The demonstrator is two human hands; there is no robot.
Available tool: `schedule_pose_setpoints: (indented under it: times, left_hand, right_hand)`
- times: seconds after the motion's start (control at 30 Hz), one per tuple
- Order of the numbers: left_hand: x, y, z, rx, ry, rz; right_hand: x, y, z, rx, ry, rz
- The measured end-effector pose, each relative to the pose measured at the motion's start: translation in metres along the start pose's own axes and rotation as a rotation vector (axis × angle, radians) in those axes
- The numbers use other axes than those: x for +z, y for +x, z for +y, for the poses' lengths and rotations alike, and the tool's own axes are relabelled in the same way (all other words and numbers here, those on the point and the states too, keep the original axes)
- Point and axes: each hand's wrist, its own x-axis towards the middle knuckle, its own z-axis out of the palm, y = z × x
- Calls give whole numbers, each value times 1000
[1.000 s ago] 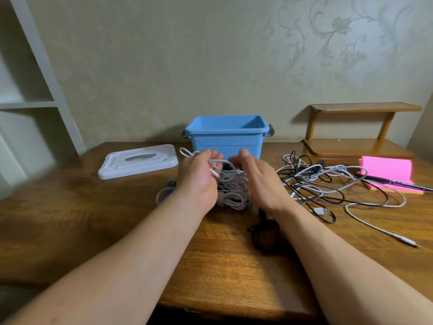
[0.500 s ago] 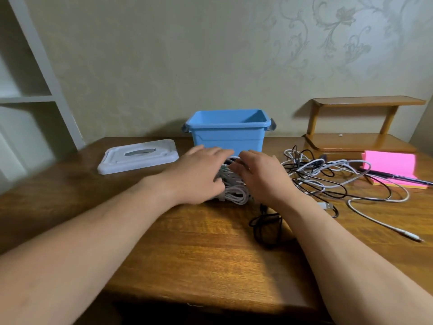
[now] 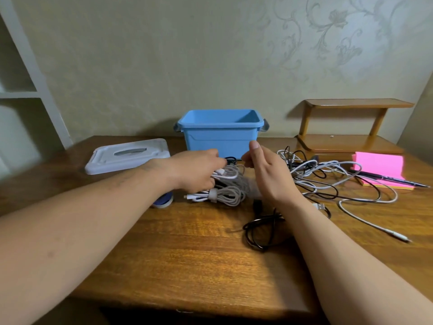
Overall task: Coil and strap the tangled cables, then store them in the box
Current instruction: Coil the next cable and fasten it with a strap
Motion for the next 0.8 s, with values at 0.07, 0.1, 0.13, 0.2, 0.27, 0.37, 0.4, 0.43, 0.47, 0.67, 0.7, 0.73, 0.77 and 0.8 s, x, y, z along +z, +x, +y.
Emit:
schedule_pose_setpoints:
  times: [0.07, 0.1, 0.13, 0.2, 0.27, 0.37, 0.4, 0.43, 0.47, 0.67, 0.7, 0.73, 0.77, 0.8]
  left_hand:
    - [-6, -3, -6, -15, -90, 61]
    - [-11, -4, -9, -36, -137, 87]
    - [-17, -5, -11, -57, -191, 111]
    - [-26, -5, -13, -101, -352, 125]
    - [-25, -3, -11, -155, -522, 85]
    - [-16, 2, -9, -210, -644, 37]
    - [-14, 2, -7, -208, -667, 16]
    - [-12, 2, -7, -194, -672, 5]
    - [-10, 1, -4, -178, -648, 7]
    - [-1, 6, 8, -216, -362, 205]
    - [-2, 6, 9, -219, -371, 232]
    - [-3, 5, 9, -220, -392, 265]
    - [-5, 4, 8, -221, -411, 306]
    - [-7, 2, 7, -228, -430, 345]
  right_hand:
    - [0, 1, -1, 26, 30, 18]
    - [0, 1, -1, 36, 55, 29]
    - [1, 1, -2, 40, 83, 35]
    - [1, 2, -4, 74, 135, 6]
    - [1, 0, -7, 110, 136, -55]
    - [3, 0, -8, 105, 117, -79]
    - [3, 0, -8, 94, 124, -77]
    - [3, 0, -7, 88, 135, -80]
    - [4, 1, -7, 89, 161, -84]
    - [5, 1, -12, 131, 433, -78]
    - [4, 0, -13, 123, 457, -88]
    - [3, 0, -15, 115, 489, -99]
    - [3, 0, -17, 114, 527, -103]
    - [3, 0, -18, 122, 555, -97]
